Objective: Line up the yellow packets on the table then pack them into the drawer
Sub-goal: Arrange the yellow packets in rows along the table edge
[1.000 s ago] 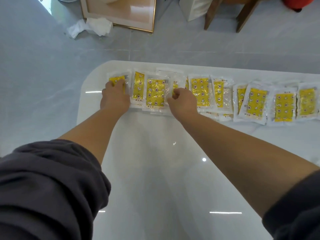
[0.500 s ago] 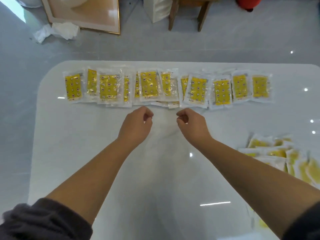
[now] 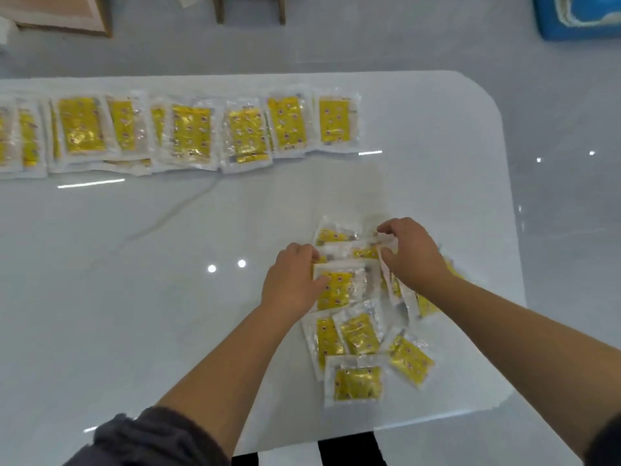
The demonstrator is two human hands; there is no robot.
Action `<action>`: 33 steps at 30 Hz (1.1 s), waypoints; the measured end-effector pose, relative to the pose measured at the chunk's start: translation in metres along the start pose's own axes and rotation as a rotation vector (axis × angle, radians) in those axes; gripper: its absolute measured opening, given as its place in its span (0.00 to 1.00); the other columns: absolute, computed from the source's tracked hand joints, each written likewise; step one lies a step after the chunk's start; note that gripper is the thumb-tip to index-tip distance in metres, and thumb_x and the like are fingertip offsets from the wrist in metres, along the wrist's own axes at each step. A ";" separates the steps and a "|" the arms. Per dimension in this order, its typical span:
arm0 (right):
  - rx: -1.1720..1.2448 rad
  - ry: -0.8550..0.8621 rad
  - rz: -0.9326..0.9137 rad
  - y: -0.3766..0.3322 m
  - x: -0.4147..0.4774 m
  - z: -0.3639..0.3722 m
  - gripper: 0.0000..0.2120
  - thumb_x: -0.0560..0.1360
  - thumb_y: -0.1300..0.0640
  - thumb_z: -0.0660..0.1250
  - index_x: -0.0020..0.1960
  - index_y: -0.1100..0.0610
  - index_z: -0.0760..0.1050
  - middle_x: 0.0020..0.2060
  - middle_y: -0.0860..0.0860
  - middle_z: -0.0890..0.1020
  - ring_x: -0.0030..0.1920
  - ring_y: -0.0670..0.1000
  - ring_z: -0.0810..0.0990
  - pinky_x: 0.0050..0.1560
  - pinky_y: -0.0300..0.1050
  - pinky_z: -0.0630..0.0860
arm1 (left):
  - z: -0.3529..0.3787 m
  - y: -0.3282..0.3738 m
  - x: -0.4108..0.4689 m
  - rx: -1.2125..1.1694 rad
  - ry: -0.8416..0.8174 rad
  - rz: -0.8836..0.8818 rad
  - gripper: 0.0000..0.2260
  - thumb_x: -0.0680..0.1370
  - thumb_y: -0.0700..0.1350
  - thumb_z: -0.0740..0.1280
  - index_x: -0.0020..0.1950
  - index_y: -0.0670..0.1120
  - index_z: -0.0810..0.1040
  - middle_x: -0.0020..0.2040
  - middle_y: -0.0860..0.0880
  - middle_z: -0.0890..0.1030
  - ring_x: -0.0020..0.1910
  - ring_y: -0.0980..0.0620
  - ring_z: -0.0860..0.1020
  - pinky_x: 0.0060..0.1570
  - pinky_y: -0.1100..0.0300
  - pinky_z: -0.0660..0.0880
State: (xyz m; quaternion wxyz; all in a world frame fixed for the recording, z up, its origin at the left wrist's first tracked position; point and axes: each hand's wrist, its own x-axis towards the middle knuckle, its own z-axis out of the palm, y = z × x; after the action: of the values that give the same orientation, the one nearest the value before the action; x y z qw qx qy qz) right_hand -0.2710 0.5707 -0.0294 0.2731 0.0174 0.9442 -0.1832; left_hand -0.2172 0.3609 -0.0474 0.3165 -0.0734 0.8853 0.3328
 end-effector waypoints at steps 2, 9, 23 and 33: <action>-0.086 -0.072 -0.014 0.028 -0.003 -0.007 0.22 0.73 0.60 0.67 0.66 0.53 0.71 0.63 0.53 0.73 0.63 0.55 0.72 0.62 0.53 0.70 | 0.021 0.021 0.003 0.176 0.013 0.021 0.22 0.72 0.53 0.69 0.64 0.50 0.71 0.61 0.50 0.69 0.59 0.49 0.70 0.55 0.54 0.72; -0.296 -0.157 -0.255 0.079 -0.010 -0.009 0.35 0.70 0.53 0.72 0.73 0.48 0.62 0.72 0.50 0.65 0.71 0.54 0.64 0.65 0.53 0.65 | 0.055 0.036 0.004 0.673 0.114 -0.015 0.29 0.71 0.59 0.71 0.67 0.50 0.66 0.63 0.48 0.68 0.61 0.47 0.68 0.59 0.51 0.66; -0.202 -0.109 0.215 0.139 -0.014 -0.023 0.46 0.66 0.46 0.77 0.76 0.48 0.54 0.68 0.54 0.65 0.65 0.59 0.69 0.59 0.58 0.72 | 0.036 0.039 0.020 0.339 0.027 -0.126 0.06 0.77 0.46 0.66 0.43 0.50 0.71 0.43 0.51 0.75 0.44 0.47 0.77 0.44 0.55 0.68; 0.003 -0.125 0.467 0.150 -0.014 -0.007 0.22 0.68 0.49 0.76 0.53 0.59 0.71 0.47 0.54 0.77 0.47 0.55 0.77 0.49 0.51 0.76 | 0.025 0.029 0.012 -0.072 -0.012 -0.227 0.10 0.78 0.44 0.66 0.58 0.48 0.79 0.43 0.49 0.79 0.38 0.52 0.76 0.37 0.61 0.71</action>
State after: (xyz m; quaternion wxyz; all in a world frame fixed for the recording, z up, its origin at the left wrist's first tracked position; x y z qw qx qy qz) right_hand -0.2426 0.7137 -0.0672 0.3658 0.2242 0.8956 -0.1173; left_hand -0.2232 0.4001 -0.0534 0.3548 -0.1826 0.8567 0.3268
